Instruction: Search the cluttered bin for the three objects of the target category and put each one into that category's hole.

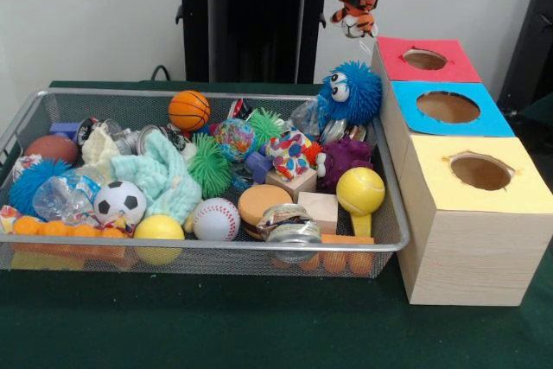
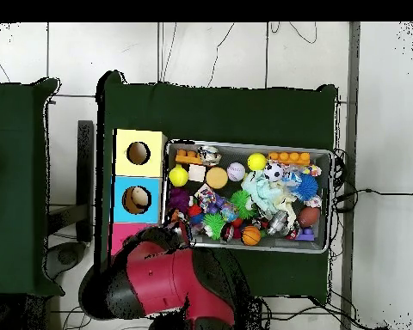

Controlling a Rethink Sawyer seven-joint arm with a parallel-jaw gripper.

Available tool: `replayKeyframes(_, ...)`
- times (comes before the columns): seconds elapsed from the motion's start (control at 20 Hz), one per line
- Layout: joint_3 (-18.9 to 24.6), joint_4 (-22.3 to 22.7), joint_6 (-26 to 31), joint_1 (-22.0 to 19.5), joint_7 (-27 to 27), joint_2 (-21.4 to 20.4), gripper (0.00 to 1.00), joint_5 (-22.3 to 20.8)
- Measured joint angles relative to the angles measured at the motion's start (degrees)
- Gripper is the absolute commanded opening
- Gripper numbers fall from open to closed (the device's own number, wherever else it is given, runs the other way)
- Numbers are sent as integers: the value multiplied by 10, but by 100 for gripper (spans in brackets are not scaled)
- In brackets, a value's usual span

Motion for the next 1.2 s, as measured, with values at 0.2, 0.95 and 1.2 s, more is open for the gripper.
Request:
replayKeyframes(0.2, -32, 1, 0, 37, 38, 10, 0, 12)
replayKeyframes(0.95, -101, 0, 0, 136, 150, 65, 0, 49)
replayKeyframes(1.2, -113, -4, 0, 158, 164, 88, 0, 63)
